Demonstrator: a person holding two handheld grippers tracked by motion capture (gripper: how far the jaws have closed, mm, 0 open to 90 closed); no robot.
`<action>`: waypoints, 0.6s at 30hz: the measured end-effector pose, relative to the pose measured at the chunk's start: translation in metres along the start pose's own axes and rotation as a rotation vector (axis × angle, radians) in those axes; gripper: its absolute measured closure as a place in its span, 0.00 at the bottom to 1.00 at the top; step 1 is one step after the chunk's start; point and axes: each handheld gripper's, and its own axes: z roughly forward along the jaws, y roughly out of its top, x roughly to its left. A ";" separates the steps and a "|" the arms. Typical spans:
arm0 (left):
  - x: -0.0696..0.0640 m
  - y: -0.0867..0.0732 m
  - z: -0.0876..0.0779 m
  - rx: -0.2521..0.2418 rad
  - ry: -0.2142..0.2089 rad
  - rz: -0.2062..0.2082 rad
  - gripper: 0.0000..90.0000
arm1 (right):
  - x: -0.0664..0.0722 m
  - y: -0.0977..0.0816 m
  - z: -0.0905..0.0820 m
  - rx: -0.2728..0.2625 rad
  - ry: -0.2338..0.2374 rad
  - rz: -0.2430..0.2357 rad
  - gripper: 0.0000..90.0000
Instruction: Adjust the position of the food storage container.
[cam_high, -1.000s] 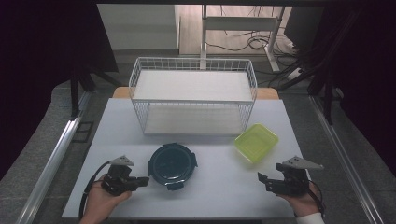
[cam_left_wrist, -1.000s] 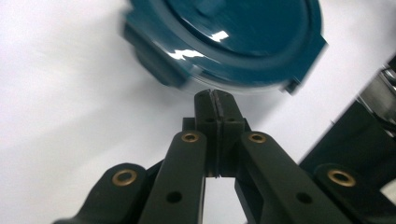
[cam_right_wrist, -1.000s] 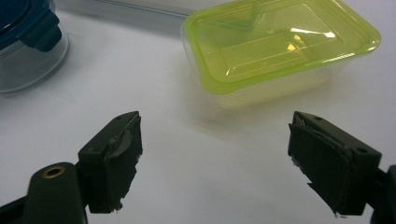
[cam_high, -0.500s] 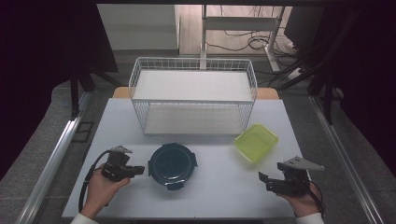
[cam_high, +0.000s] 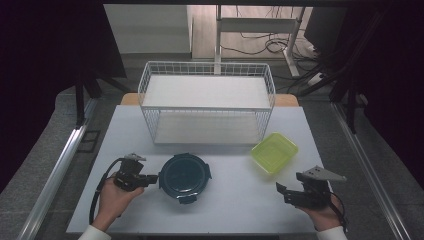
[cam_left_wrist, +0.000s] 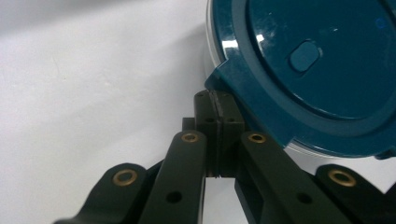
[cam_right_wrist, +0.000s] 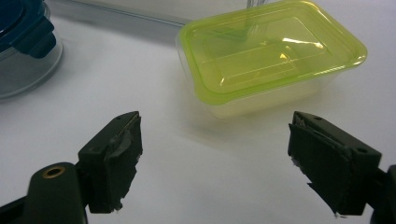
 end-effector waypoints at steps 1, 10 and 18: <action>0.000 0.000 0.002 0.006 0.002 0.001 1.00 | 0.000 0.000 0.000 -0.001 -0.001 0.000 0.19; -0.001 0.005 0.009 0.010 0.008 0.002 1.00 | 0.000 0.001 0.002 0.004 0.003 0.002 0.19; -0.006 0.012 0.020 0.034 -0.013 0.017 1.00 | -0.004 -0.001 0.002 0.004 0.005 0.006 0.19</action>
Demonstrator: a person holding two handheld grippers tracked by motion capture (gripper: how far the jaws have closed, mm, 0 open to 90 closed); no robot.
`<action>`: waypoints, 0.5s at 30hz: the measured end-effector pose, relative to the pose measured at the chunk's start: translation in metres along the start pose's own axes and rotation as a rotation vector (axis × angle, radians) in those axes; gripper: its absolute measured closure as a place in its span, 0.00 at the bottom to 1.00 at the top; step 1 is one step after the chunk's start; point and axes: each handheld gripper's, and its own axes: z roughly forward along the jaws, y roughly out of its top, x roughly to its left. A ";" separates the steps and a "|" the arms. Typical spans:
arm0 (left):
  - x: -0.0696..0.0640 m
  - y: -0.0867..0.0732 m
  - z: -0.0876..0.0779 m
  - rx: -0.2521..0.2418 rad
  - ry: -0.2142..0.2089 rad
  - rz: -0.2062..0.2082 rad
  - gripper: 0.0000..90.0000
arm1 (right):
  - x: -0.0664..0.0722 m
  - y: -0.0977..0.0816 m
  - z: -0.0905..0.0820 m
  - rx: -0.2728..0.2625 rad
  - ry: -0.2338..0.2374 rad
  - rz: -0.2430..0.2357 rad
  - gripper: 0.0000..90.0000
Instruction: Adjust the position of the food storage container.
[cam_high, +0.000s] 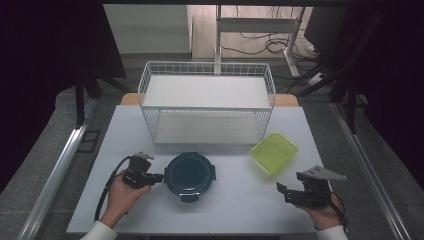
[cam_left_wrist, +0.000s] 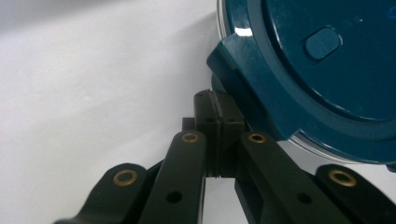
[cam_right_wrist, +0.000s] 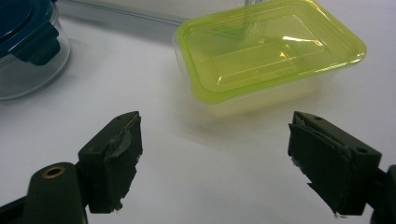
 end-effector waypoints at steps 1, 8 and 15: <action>-0.002 0.003 0.004 0.004 -0.008 0.002 1.00 | -0.001 0.000 -0.001 -0.001 -0.002 0.001 0.19; -0.007 0.010 0.011 0.006 -0.032 0.012 1.00 | -0.002 0.000 -0.001 -0.002 -0.008 0.006 0.19; -0.011 0.018 0.018 0.015 -0.044 0.024 1.00 | -0.001 0.000 0.000 0.004 -0.011 0.002 0.19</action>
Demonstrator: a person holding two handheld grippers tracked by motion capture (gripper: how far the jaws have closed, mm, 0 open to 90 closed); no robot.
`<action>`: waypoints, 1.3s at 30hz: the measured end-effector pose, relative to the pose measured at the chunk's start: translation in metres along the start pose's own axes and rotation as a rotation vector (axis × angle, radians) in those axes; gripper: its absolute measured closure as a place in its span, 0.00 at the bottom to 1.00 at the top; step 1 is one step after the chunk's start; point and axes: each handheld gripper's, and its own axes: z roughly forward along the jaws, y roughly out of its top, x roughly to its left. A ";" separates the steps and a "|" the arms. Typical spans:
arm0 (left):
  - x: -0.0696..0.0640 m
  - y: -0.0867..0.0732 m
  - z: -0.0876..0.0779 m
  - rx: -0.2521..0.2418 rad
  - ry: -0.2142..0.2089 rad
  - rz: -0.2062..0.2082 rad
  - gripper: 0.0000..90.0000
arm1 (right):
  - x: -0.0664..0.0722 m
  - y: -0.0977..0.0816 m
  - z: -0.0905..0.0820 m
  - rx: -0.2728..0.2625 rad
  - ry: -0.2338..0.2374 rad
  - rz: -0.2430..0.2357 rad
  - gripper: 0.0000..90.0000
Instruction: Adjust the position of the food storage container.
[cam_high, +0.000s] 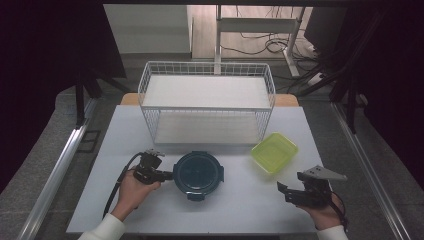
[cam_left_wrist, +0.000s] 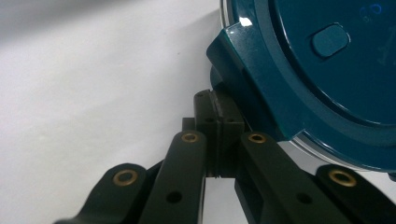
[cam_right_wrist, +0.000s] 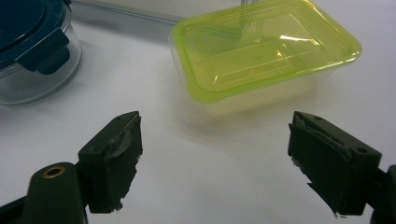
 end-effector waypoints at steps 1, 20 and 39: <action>0.000 0.000 0.000 0.000 0.000 0.000 1.00 | 0.000 0.000 0.000 0.000 0.000 0.000 0.19; -0.016 0.012 0.013 0.019 -0.055 0.040 1.00 | 0.004 0.003 -0.002 -0.015 0.008 -0.007 0.19; -0.016 0.007 -0.037 -0.198 -0.044 0.048 0.37 | 0.035 0.050 0.003 -0.062 0.131 -0.033 0.20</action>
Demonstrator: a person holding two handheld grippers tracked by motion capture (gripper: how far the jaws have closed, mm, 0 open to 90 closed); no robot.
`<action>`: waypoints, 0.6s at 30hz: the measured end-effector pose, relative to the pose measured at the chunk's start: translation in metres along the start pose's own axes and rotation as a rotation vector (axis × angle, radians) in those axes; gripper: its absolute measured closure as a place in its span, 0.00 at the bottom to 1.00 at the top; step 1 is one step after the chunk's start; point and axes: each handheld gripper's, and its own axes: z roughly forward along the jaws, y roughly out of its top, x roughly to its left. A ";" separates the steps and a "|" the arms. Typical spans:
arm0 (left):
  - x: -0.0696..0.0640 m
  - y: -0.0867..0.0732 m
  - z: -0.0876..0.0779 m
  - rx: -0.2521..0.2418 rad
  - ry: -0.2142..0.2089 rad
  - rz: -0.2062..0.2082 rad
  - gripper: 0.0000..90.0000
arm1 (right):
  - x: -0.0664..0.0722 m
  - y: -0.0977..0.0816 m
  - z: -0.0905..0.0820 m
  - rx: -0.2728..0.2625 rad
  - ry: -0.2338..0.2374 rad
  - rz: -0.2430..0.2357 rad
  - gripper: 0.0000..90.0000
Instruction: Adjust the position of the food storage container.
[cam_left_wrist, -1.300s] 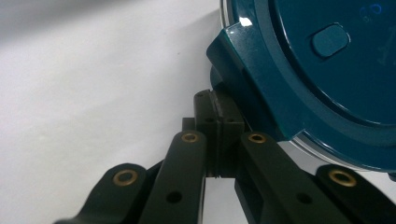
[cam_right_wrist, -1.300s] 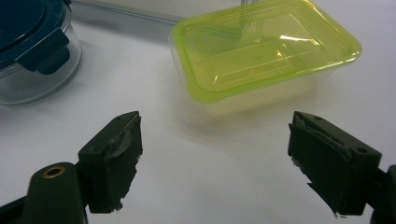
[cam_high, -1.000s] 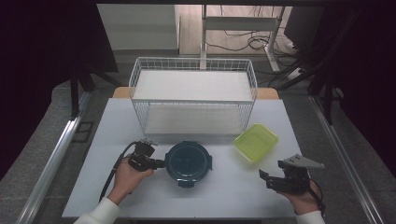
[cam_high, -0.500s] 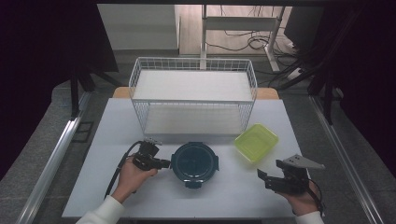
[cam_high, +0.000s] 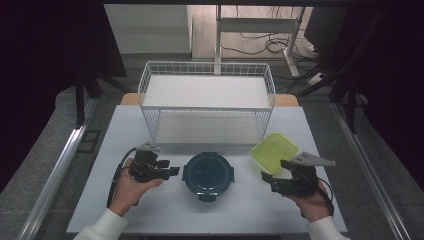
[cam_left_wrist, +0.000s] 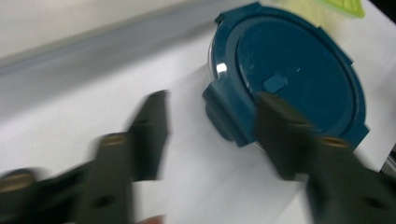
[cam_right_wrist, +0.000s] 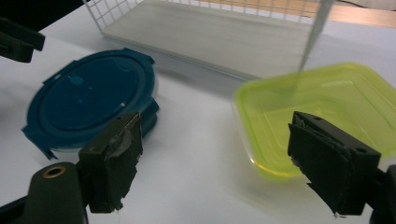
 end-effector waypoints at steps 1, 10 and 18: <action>-0.001 0.001 -0.002 -0.007 0.011 -0.009 0.32 | 0.003 0.009 0.004 0.010 0.019 -0.003 0.19; 0.002 0.002 -0.008 -0.022 0.019 -0.037 0.20 | 0.010 0.031 0.010 0.011 0.056 -0.008 0.18; 0.001 0.001 -0.009 -0.021 0.024 -0.041 0.18 | 0.009 0.031 0.019 0.023 0.093 0.017 0.19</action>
